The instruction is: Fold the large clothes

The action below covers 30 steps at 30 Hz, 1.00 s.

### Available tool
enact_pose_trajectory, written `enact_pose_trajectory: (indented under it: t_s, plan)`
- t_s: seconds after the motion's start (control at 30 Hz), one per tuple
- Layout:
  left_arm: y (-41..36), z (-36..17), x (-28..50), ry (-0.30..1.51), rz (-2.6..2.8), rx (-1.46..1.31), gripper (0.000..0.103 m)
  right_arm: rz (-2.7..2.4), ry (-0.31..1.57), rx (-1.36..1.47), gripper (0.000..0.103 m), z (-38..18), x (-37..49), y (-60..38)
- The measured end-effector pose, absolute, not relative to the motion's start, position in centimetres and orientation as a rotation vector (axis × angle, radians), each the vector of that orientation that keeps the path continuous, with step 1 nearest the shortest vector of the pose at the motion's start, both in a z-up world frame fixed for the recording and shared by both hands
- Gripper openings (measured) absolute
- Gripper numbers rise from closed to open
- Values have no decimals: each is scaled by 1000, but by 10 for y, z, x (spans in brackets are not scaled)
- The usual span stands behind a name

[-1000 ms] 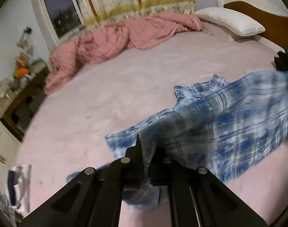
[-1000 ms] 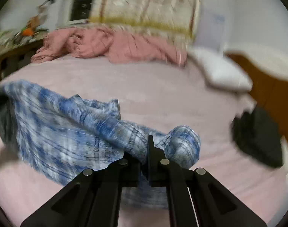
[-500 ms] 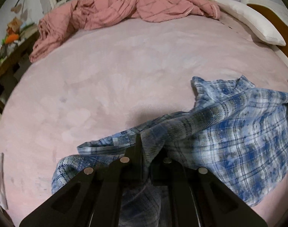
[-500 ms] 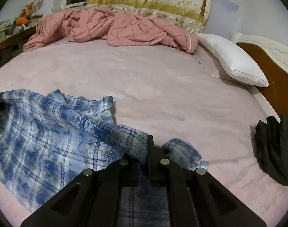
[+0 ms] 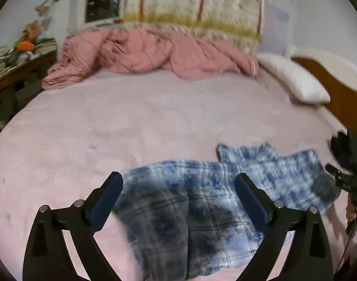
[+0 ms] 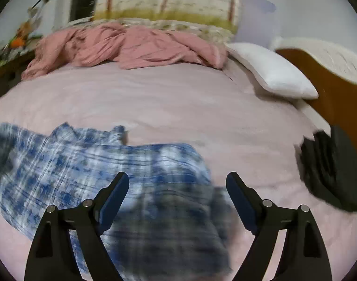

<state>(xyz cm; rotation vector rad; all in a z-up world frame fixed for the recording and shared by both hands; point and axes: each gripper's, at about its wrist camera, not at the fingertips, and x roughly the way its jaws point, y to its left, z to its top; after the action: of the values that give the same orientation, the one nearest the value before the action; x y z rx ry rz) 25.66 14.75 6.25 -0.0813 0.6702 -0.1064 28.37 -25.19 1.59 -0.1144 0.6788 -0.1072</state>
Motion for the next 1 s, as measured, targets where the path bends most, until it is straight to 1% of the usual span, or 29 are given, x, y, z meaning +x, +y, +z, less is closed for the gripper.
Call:
enact_pose_trajectory:
  t_s: [0.1,0.23,0.27,0.3,0.33,0.5,0.6,0.67,0.7,0.73,0.77,0.8,0.83,0.87,0.9,0.93,0.97,1.0]
  plan:
    - [164,64,232,654,-68,-122,98,-133,652,-10,86,24,262,-281]
    - [182,34,207,702,-42,-183,97,-147,612,159,86,24,218,-325]
    - [185,24,201,720,-34,-201,95,-140,622,197,86,20,209,-334]
    - [186,16,196,738,-27,-221,83,-125,638,234,86,14,201,-342]
    - [188,10,193,759,-24,-242,75,-112,653,254,86,8,197,-346]
    - [176,-7,185,824,-89,-250,75,-19,767,202,85,-23,194,-343]
    - [164,-18,184,861,-94,-201,75,24,770,179,79,-30,194,-336]
    - [160,-27,185,885,-108,-187,71,20,765,166,75,-34,197,-333]
    - [158,-32,185,895,-110,-172,65,19,765,164,74,-37,198,-332]
    - [156,-35,185,902,-96,-143,58,20,770,162,69,-39,199,-331]
    - [153,-37,185,902,-75,-103,53,19,776,158,64,-41,200,-331]
    - [151,-38,184,898,-70,-75,45,18,782,151,62,-43,201,-329]
    - [150,-37,183,892,-66,-47,41,16,786,140,56,-44,202,-328]
    - [147,-37,182,891,-48,-16,38,15,791,129,49,-46,203,-327]
    - [146,-36,182,888,-26,14,32,8,800,113,45,-48,205,-324]
    - [146,-35,181,870,-5,33,21,-8,807,96,35,-50,206,-323]
    - [146,-33,180,852,17,48,18,-41,808,76,25,-52,207,-321]
    - [147,-30,179,834,40,66,16,-60,806,69,20,-52,207,-320]
